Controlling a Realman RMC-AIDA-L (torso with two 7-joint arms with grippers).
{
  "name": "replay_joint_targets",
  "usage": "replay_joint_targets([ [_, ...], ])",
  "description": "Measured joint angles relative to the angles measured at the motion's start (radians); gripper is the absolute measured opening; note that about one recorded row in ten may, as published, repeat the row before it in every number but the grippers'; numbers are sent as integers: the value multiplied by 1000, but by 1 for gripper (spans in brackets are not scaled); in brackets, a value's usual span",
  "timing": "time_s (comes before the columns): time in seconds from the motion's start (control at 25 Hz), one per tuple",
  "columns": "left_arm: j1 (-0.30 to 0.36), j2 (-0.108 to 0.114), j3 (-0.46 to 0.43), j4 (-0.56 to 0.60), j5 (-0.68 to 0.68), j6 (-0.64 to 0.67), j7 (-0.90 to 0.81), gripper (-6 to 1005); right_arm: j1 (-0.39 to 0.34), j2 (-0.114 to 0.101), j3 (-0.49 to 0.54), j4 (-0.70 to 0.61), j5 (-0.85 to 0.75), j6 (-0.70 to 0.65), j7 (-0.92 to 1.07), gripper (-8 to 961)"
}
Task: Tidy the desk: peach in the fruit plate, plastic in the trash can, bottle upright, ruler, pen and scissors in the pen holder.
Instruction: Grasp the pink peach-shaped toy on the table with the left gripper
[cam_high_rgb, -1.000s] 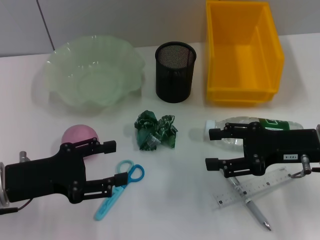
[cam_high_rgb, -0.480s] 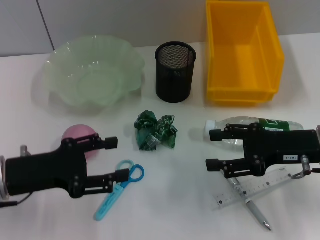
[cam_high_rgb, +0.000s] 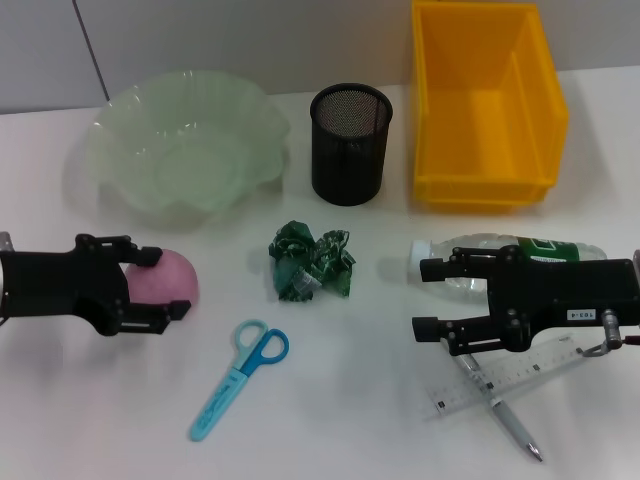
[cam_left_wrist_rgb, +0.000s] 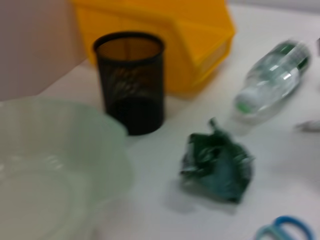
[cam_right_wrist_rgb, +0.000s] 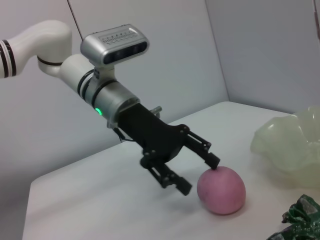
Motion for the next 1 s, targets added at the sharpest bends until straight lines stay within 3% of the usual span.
replay_joint_targets([
  [0.16,3,-19,2,39,47,-53,-7,800,1,-1,2,-1,0,0,6,833],
  [0.6,-31,-22,15,-1,135,-114,-28,787,5,-3,2,-5,0,0,11,833],
  [1.0,-42,-22,8,-28,132,-116,-26,775,9,-3,4,-5,2,0,12,833],
])
